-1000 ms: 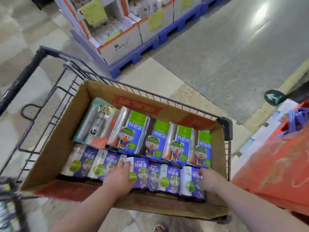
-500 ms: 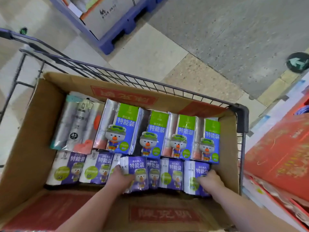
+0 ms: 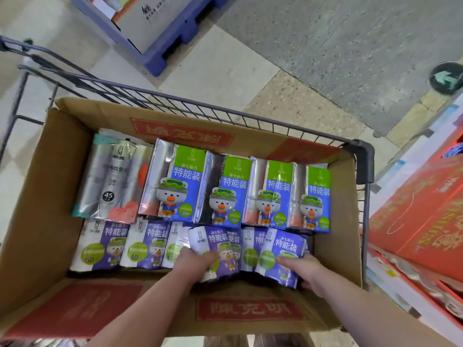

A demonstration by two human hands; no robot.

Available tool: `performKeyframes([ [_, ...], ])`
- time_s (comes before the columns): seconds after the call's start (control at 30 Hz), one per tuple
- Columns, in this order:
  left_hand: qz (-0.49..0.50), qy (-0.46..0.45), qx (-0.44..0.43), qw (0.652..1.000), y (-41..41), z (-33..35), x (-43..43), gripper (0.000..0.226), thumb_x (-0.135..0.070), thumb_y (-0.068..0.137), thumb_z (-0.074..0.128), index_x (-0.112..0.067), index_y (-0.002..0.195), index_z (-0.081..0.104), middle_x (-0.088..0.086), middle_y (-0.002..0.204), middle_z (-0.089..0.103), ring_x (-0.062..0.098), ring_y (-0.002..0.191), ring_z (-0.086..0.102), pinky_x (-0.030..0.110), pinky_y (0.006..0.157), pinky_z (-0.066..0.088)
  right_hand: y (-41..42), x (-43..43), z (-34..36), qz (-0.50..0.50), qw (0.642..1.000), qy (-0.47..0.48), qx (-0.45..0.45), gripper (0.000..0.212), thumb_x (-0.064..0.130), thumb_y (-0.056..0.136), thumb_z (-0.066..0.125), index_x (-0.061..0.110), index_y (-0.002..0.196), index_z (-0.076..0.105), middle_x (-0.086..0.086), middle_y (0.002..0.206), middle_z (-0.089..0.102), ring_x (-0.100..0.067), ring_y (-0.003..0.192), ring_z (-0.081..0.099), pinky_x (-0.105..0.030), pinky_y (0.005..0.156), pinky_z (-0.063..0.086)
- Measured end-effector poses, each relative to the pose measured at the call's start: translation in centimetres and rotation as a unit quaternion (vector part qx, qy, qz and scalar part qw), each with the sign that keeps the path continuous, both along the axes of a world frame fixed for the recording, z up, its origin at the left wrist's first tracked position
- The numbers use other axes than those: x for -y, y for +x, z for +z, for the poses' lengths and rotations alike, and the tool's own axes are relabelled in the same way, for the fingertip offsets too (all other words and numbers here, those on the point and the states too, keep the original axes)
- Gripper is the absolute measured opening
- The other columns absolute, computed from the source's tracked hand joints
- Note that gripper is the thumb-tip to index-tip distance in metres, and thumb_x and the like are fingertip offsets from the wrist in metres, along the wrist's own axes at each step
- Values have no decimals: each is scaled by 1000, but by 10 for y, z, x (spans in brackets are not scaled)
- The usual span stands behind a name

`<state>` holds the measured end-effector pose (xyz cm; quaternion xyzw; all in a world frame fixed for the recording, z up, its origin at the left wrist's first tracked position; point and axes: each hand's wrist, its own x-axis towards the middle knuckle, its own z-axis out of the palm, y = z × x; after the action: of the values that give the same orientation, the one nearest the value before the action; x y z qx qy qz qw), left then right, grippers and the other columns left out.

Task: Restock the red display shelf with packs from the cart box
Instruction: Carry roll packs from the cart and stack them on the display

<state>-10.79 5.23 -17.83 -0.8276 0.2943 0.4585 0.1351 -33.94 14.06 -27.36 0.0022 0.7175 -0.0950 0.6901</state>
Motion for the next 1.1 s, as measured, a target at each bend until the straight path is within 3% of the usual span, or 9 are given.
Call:
performKeyframes([
  [0.2, 0, -2, -75, 997, -15, 16, -5, 56, -43, 77, 74, -6, 112, 51, 11, 112, 56, 28, 99, 55, 33, 82, 45, -2, -3, 28, -58, 996, -57, 22, 29, 21, 81, 74, 11, 105, 61, -4, 85, 70, -16, 67, 65, -22, 54, 45],
  [0.3, -13, -15, -123, 992, -21, 35, -6, 44, -41, 78, 74, -9, 99, 52, 8, 96, 61, 24, 83, 62, 29, 64, 53, -9, -8, 46, -103, 990, -95, 12, 15, 19, 85, 69, 10, 94, 64, -1, 67, 70, -12, 51, 66, -17, 45, 47],
  [0.43, -80, -61, -174, 980, -24, 57, -2, 50, -44, 75, 74, -9, 108, 58, 3, 93, 65, 19, 80, 63, 27, 69, 50, -10, -17, 79, -160, 977, -140, -11, 48, 29, 75, 76, 9, 114, 58, -8, 89, 75, -20, 74, 73, -32, 68, 59],
  [0.57, -120, -110, -255, 953, -25, 84, 2, 25, -29, 86, 68, -12, 100, 57, 1, 85, 63, 12, 66, 61, 20, 46, 45, -9, -36, 127, -208, 955, -205, -55, 62, 31, 66, 81, 5, 118, 58, -14, 95, 74, -28, 82, 73, -40, 73, 60],
  [0.7, -182, -136, -323, 919, -29, 113, 1, 33, -37, 81, 73, -18, 103, 57, 0, 91, 67, 21, 85, 67, 36, 74, 56, 3, -64, 170, -253, 922, -271, -116, 35, 15, 79, 74, 4, 111, 63, -15, 91, 75, -27, 74, 73, -38, 68, 59],
  [0.77, -198, -141, -357, 902, -33, 124, -3, 36, -34, 79, 75, -13, 105, 61, 4, 94, 70, 25, 90, 69, 39, 81, 55, 11, -79, 189, -280, 904, -292, -137, 37, 19, 73, 79, 7, 105, 65, -15, 91, 75, -28, 76, 72, -42, 74, 59],
  [0.9, -235, -149, -408, 870, -45, 138, -21, 25, -34, 80, 74, -23, 91, 54, -3, 90, 63, 14, 83, 62, 27, 71, 48, 24, -114, 214, -322, 874, -316, -179, 55, 26, 61, 81, 6, 110, 66, -15, 96, 74, -35, 91, 71, -52, 86, 55],
  [1.03, -287, -146, -445, 836, -62, 152, -48, 12, -26, 88, 67, -23, 90, 55, -1, 95, 66, 18, 88, 64, 31, 80, 50, 32, -156, 236, -363, 851, -319, -205, 55, 29, 66, 80, 11, 115, 62, -11, 99, 74, -30, 89, 72, -49, 86, 55],
  [1.1, -313, -143, -469, 813, -75, 164, -64, 11, -23, 89, 66, -23, 85, 56, -4, 87, 66, 10, 75, 65, 24, 68, 51, 33, -180, 246, -391, 833, -318, -228, 56, 30, 67, 81, 13, 116, 61, -10, 98, 75, -28, 87, 73, -41, 79, 58],
])
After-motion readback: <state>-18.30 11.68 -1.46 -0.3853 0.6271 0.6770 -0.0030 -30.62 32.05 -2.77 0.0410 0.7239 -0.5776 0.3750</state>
